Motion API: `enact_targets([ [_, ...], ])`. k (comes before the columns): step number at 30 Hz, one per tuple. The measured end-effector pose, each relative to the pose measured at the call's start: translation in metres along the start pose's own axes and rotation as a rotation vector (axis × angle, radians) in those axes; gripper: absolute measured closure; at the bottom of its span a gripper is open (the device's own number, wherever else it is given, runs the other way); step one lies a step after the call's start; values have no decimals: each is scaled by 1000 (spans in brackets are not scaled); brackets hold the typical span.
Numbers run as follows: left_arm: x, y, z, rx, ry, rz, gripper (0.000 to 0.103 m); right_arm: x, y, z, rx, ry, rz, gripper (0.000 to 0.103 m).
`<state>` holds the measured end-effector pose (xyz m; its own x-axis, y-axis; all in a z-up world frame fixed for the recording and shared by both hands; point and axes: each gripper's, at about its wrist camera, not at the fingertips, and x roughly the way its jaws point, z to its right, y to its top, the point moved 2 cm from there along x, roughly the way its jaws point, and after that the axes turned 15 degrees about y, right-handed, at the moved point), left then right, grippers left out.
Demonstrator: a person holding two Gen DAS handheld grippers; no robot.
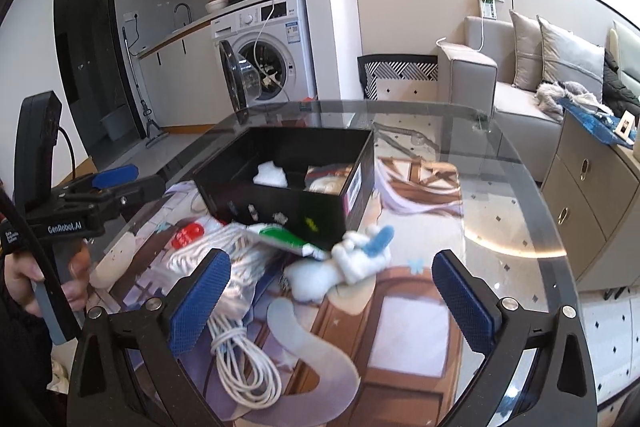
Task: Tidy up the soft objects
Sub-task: 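Reach the right gripper toward the bagged white cables beside the box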
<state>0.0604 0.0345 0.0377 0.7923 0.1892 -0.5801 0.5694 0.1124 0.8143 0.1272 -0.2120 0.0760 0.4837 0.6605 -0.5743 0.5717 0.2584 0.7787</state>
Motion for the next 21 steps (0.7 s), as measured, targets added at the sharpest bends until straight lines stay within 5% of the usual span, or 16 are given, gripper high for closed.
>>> enact_targets([
  [21,4,-31,-13,-30,-2,-40,0,35,-50,-32,-20,71,-157,1],
])
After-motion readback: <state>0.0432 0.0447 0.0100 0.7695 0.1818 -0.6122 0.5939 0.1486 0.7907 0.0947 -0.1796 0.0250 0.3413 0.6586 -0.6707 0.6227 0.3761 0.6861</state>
